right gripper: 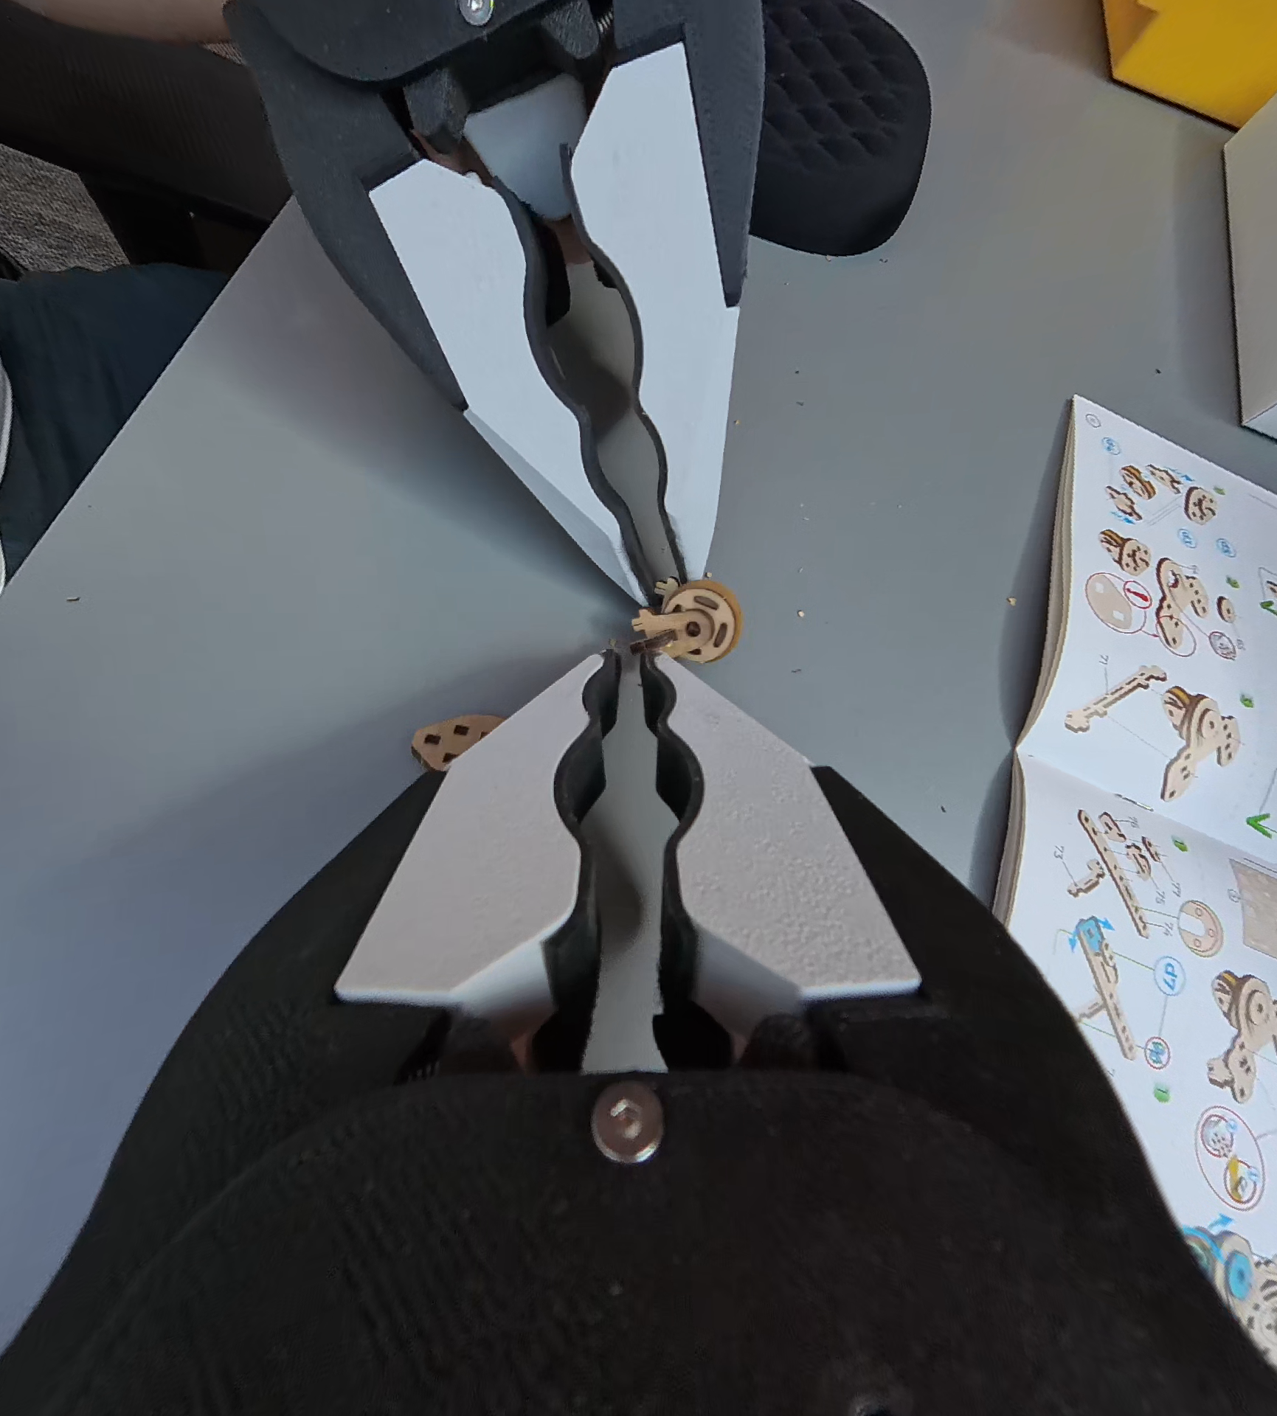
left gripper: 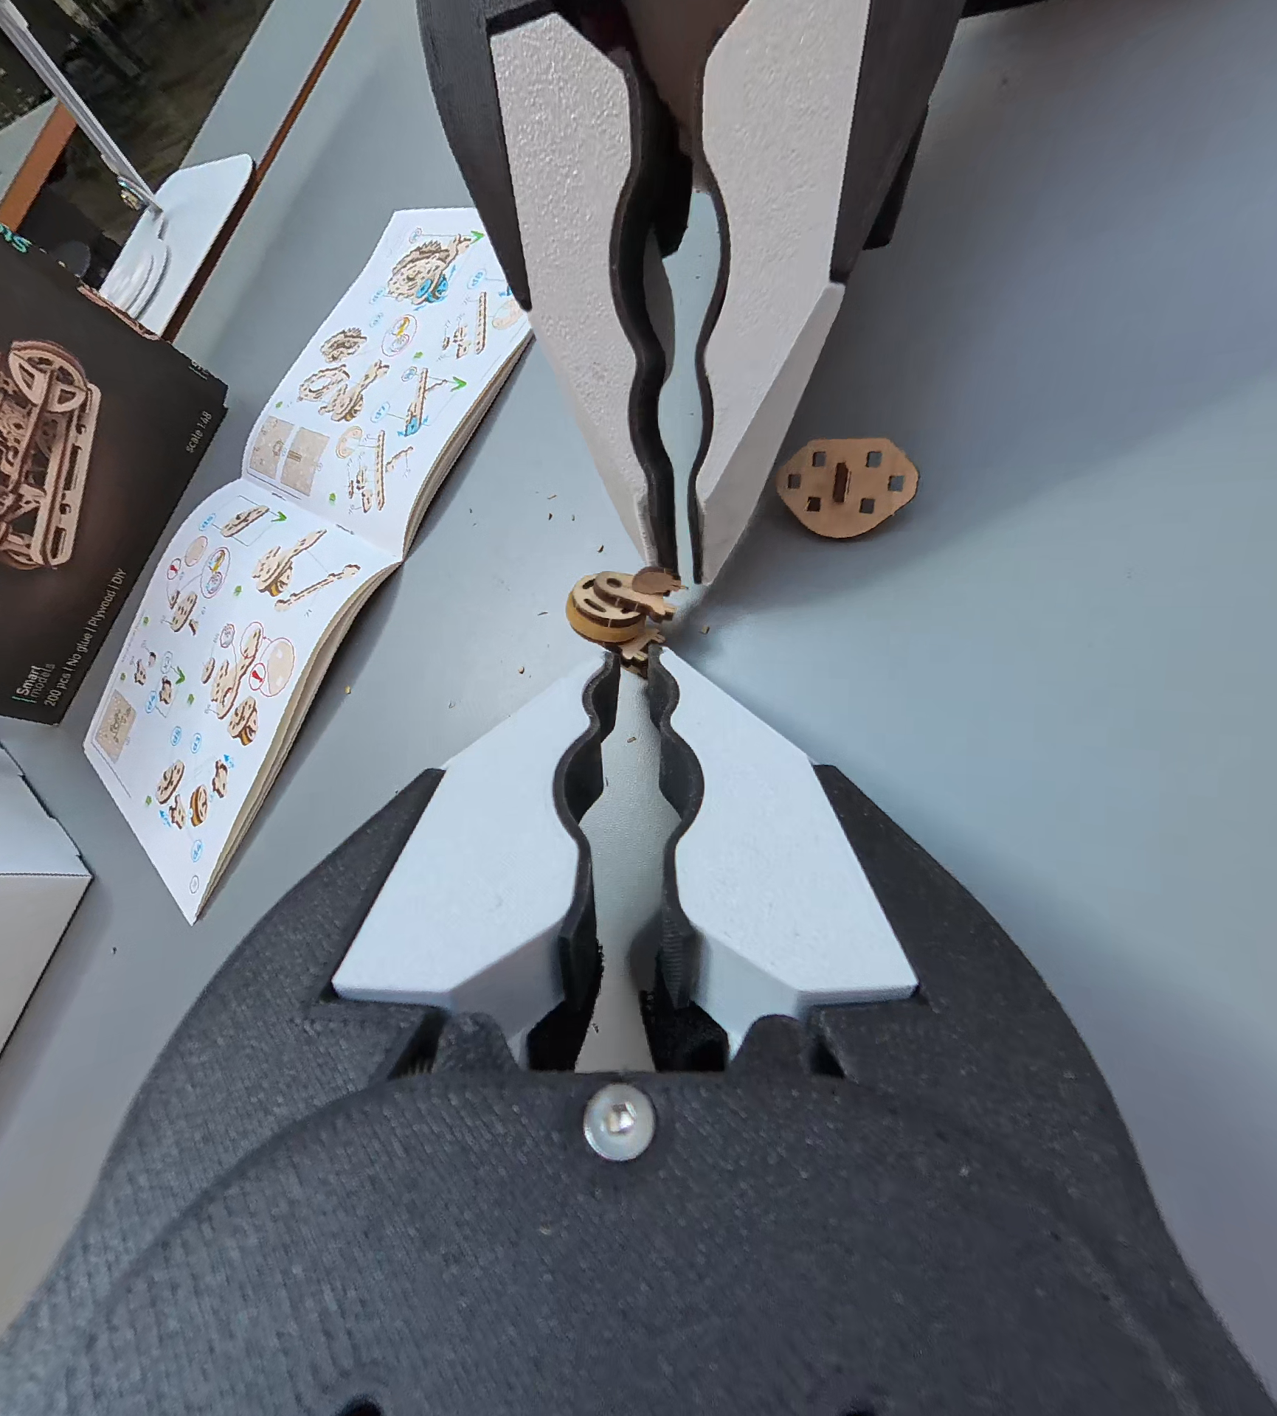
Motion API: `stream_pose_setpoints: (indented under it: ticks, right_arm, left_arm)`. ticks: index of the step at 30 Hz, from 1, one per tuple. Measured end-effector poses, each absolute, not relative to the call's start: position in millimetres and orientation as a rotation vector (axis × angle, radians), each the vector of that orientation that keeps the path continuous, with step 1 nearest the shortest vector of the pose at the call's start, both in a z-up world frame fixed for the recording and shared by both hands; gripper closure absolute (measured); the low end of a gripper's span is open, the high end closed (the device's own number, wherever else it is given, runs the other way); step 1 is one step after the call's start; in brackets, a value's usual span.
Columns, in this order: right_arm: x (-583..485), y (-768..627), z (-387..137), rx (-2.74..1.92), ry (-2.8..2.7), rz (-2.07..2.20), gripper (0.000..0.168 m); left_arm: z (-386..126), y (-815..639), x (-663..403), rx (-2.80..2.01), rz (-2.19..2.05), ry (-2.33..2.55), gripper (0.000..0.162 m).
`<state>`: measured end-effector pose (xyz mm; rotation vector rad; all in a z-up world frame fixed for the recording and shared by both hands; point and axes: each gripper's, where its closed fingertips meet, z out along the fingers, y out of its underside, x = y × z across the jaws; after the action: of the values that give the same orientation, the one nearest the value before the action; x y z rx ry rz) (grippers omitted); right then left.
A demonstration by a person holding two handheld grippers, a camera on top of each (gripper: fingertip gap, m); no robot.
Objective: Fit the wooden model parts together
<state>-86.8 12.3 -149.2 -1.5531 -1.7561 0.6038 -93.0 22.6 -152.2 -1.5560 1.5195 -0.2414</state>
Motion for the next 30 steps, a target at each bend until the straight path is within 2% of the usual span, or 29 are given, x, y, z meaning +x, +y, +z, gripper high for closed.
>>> stream_pose_setpoints:
  ticks: [10, 13, 18, 24, 30]
  right_arm:
    - [-66.4, 32.2, -125.9, -1.507, -1.736, 0.601, 0.144]
    - [-72.7, 23.5, -121.7, -1.549, -1.892, 0.692, 0.150]
    - [-74.8, 40.9, -129.4, -1.491, -2.244, 0.385, 0.138]
    - [-65.7, 52.9, -139.7, -1.307, -2.563, 0.100, 0.129]
    - [-65.7, 45.7, -146.1, -1.156, -2.800, 0.083, 0.126]
  left_arm:
    - [-151.3, 24.2, -86.6, -1.518, -0.295, 1.561, 0.155]
    - [-152.1, 24.6, -85.5, -1.509, -0.284, 1.580, 0.155]
    - [-150.6, 25.8, -83.8, -1.508, -0.308, 1.562, 0.154]
    - [-147.0, 26.9, -88.3, -1.509, -0.314, 1.521, 0.141]
    - [-145.7, 27.3, -107.1, -1.554, -0.290, 1.461, 0.135]
